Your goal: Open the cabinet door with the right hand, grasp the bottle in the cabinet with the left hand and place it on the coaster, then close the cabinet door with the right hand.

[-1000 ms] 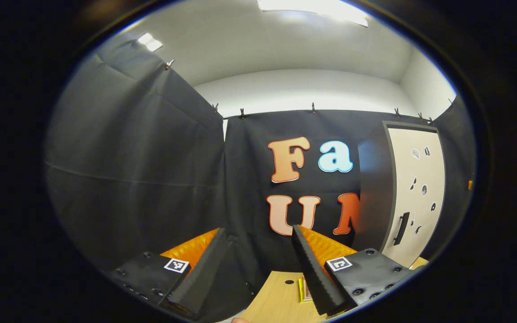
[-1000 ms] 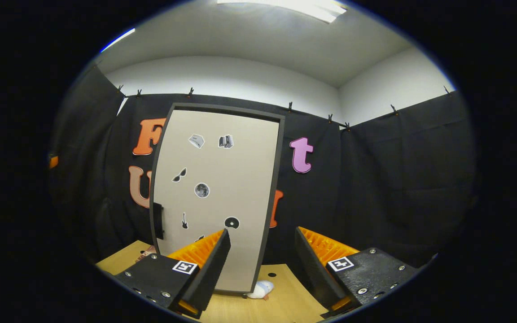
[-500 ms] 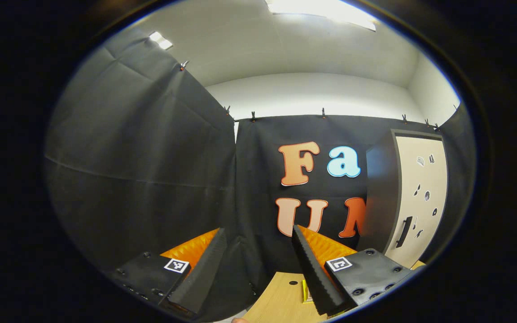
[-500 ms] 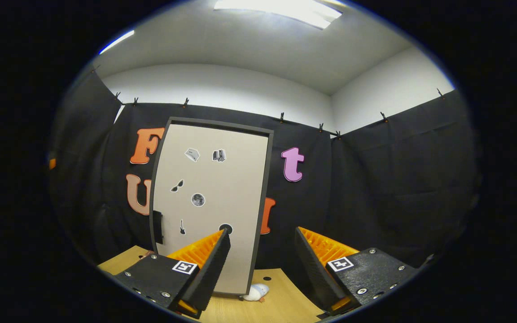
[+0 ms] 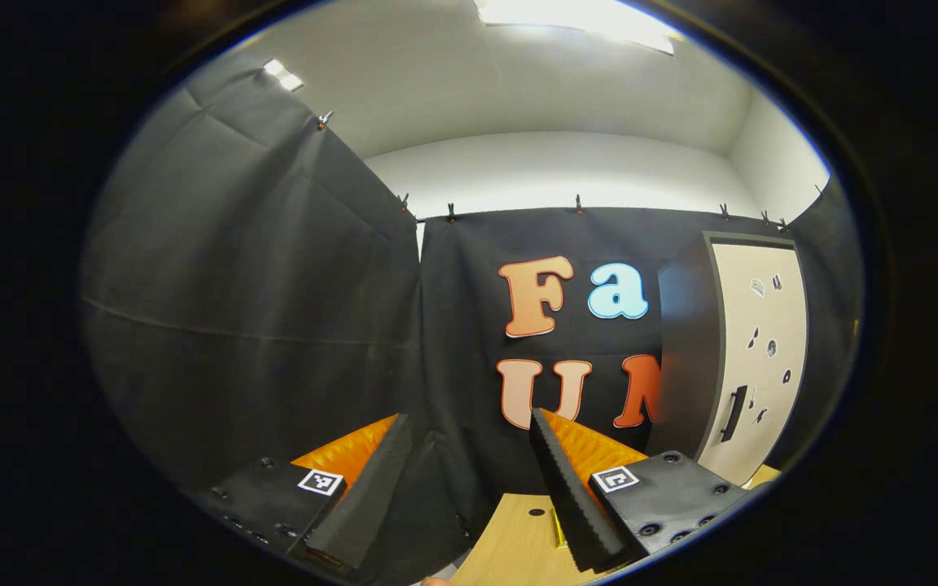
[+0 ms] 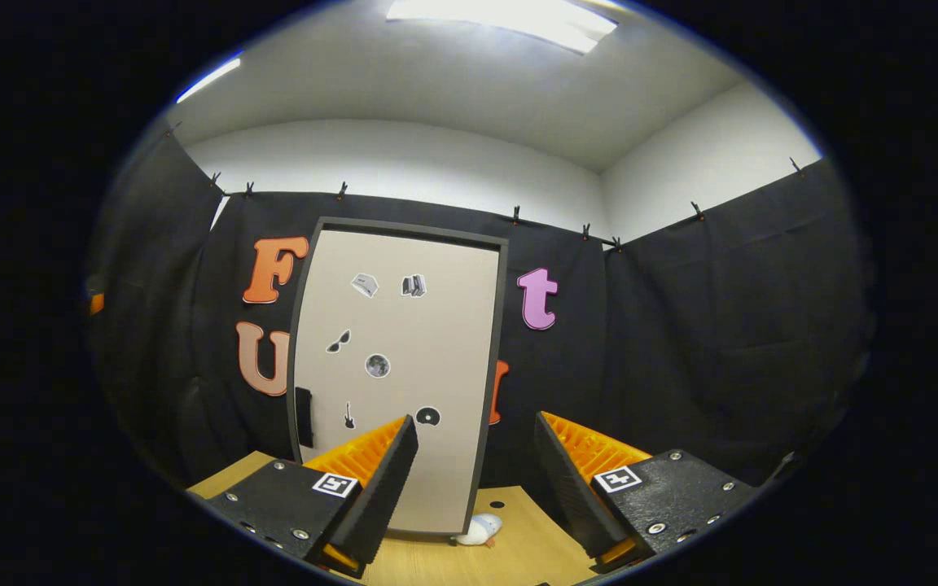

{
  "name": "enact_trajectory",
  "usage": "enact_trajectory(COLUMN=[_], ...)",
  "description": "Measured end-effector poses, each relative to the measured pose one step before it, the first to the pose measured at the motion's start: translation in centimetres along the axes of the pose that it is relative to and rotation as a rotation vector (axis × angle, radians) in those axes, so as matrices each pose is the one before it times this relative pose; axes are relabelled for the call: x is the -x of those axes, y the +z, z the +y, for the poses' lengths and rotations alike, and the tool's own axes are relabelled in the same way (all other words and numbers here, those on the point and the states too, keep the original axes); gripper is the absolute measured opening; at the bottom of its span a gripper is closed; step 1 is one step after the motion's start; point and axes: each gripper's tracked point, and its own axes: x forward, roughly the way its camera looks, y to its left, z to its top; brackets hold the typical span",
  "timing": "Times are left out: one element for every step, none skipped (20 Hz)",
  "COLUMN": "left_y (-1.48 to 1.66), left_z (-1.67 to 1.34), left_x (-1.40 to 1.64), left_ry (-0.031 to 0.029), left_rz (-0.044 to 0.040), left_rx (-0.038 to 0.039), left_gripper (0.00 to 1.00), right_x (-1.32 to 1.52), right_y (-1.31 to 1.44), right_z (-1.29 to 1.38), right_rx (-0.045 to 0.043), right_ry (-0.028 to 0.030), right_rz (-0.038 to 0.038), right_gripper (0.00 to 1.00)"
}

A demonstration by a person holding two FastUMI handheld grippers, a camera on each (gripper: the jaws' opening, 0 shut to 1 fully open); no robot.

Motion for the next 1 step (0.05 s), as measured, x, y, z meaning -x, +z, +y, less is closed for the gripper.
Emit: enact_trajectory(left_y=[-0.291], left_z=[0.016], left_x=[-0.04], left_ry=[-0.00424], left_rz=[0.00432], left_rx=[-0.00579], left_gripper=[0.94], right_x=[0.137], right_y=[0.129], right_z=[0.279], right_rx=[-0.00041], right_ry=[-0.00364], right_rz=[-0.00346], right_gripper=[0.9])
